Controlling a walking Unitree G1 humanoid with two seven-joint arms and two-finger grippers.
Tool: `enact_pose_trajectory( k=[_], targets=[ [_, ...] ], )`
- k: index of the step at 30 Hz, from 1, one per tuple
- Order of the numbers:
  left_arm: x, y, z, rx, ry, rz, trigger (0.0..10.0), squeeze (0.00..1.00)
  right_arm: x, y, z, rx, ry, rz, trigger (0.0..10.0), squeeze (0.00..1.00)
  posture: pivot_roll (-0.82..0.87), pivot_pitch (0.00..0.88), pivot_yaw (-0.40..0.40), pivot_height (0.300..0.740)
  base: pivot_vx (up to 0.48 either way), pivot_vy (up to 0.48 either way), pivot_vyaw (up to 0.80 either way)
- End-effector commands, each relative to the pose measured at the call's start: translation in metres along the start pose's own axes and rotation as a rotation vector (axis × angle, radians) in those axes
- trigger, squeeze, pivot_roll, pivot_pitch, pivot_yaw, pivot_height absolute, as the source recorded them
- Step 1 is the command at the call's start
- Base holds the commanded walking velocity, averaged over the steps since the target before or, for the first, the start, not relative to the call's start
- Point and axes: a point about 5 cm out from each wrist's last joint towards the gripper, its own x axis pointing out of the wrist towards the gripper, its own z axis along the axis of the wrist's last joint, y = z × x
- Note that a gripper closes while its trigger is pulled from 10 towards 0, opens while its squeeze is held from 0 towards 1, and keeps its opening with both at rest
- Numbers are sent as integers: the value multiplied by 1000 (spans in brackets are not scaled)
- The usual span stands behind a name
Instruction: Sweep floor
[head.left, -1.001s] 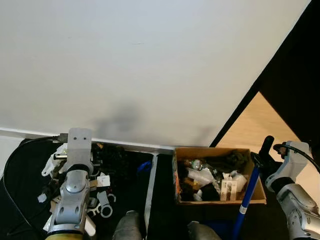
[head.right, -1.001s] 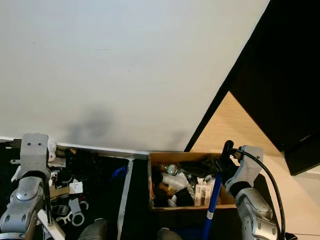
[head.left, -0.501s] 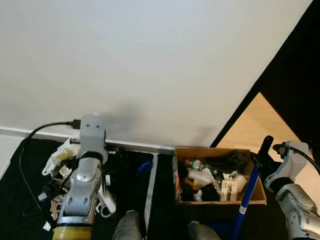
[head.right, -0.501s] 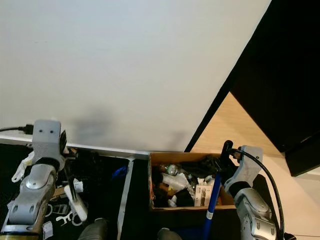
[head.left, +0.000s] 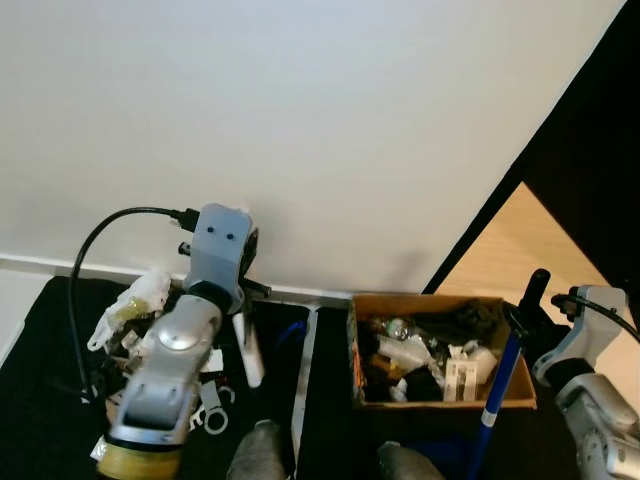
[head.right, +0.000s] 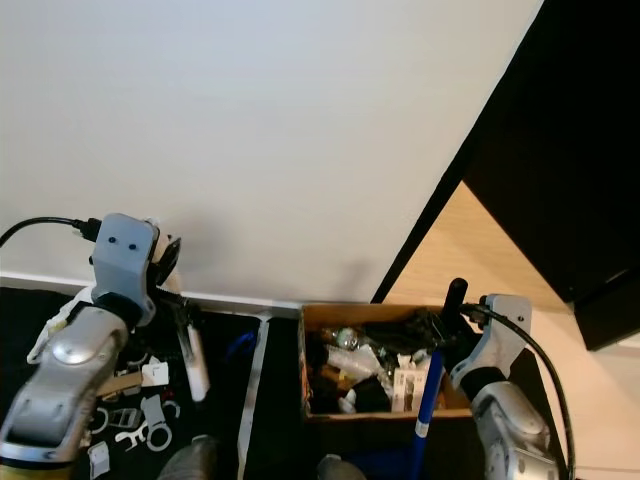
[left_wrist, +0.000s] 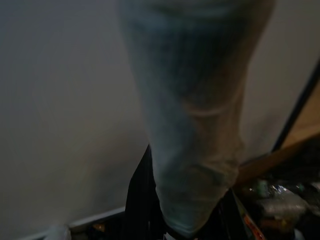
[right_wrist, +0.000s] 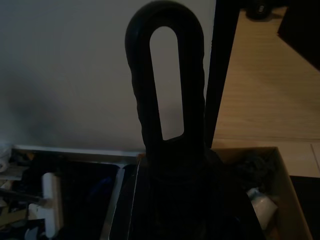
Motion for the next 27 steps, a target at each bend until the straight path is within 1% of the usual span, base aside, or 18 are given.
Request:
enact_pose_trajectory(
  k=[1,3,5,7,8,9,10,11,12,15,17,20,25,27],
  targets=[
    [-7,13,2,61,2,-7,10000,0,-2,8,-7,134,-13,68,10000,0,136,161,25,740,0,0,0],
    [-9,26,2,89,7,4,10000,0,-4,4,-10,136,11,73,10000,0,137,160,25,740,0,0,0],
    [-9,29,-1,65,34,-17,10000,0,-5,3,-10,130,13,84,10000,0,139,159,24,740,0,0,0],
    [-5,22,-5,-13,50,-29,10000,0,-4,2,-11,78,11,74,10000,0,137,157,25,740,0,0,0],
    [-2,16,-7,-56,55,-38,10000,0,-2,1,-10,63,-11,36,10000,0,132,155,24,740,0,0,0],
    [-2,16,-7,-56,55,-38,10000,0,-2,1,-10,63,-11,36,10000,0,132,155,24,740,0,0,0],
    [0,11,-8,-81,58,-43,10000,0,-1,-1,-9,56,-28,8,10000,0,130,155,23,740,0,0,0],
    [2,6,-9,-99,55,-51,10000,0,-1,0,-8,73,-41,-11,10000,0,125,153,23,740,0,0,0],
    [2,6,-9,-99,55,-51,10000,0,-1,0,-8,73,-41,-11,10000,0,125,153,23,740,0,0,0],
    [7,-21,-12,-159,64,-83,10000,0,-1,11,-14,105,-36,-3,10000,0,116,147,28,740,0,0,0],
    [8,-33,-17,-153,79,-100,10000,0,-2,17,-22,125,-15,7,10000,0,115,146,31,740,0,0,0],
    [6,-39,-20,-141,91,-125,10000,0,-3,19,-28,135,-4,6,10000,0,115,146,33,740,0,0,0],
    [5,-40,-23,-126,105,-134,10000,0,-3,15,-31,144,-6,-30,10000,0,114,147,36,740,0,0,0],
    [5,-39,-25,-123,112,-128,10000,0,-3,11,-32,145,-13,-63,10000,0,113,145,36,740,0,0,0]
  ],
)
